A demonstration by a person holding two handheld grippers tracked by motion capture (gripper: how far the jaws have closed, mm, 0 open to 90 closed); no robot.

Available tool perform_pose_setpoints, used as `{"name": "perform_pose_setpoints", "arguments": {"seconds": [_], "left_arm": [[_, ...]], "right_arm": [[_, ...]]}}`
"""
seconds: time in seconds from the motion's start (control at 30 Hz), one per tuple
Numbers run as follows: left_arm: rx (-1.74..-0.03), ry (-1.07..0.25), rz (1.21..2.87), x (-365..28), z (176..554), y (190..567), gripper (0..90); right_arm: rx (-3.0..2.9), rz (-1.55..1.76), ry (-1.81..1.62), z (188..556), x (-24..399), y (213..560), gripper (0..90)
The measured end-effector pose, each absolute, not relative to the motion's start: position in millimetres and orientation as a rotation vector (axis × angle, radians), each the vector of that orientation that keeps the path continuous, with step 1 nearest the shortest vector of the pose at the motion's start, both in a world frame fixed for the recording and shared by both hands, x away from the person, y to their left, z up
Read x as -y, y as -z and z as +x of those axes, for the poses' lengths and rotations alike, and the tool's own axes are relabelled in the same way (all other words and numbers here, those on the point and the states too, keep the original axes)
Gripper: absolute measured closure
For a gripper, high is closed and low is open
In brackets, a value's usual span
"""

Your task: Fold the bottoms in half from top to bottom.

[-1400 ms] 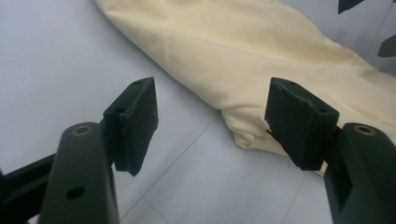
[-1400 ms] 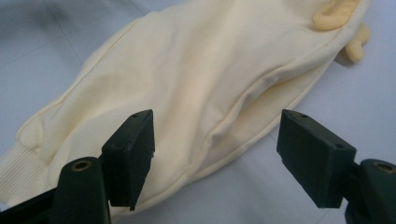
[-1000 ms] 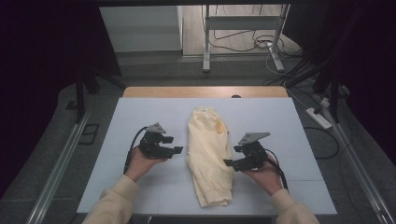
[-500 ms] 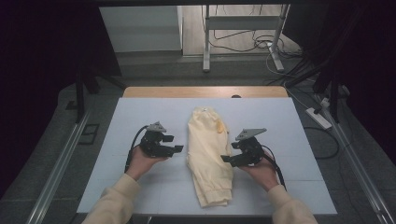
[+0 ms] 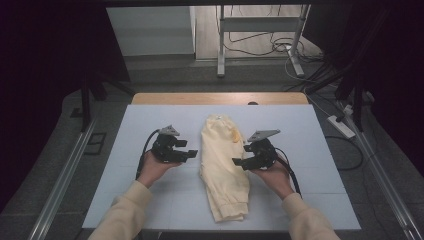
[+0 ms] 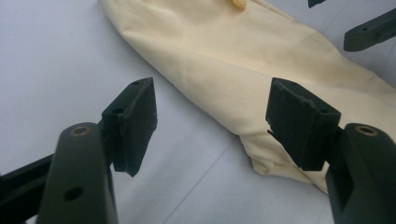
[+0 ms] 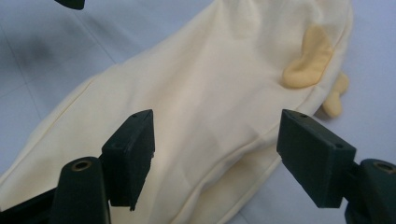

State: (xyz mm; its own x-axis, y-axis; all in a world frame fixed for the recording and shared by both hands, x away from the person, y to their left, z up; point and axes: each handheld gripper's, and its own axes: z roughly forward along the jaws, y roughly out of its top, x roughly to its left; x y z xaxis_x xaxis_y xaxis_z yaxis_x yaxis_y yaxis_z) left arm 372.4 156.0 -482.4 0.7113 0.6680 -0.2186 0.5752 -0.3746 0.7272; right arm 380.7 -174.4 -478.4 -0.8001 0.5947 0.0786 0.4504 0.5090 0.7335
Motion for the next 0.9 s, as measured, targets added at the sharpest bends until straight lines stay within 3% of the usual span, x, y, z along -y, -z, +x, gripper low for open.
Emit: {"name": "perform_pose_setpoints", "arguments": {"seconds": [0.9], "left_arm": [[-0.969,-0.145,2.084,-135.1,416.4,485.0,32.3]], "right_arm": [[-2.580,0.932,-1.116,423.0,157.3,481.0,27.7]]}}
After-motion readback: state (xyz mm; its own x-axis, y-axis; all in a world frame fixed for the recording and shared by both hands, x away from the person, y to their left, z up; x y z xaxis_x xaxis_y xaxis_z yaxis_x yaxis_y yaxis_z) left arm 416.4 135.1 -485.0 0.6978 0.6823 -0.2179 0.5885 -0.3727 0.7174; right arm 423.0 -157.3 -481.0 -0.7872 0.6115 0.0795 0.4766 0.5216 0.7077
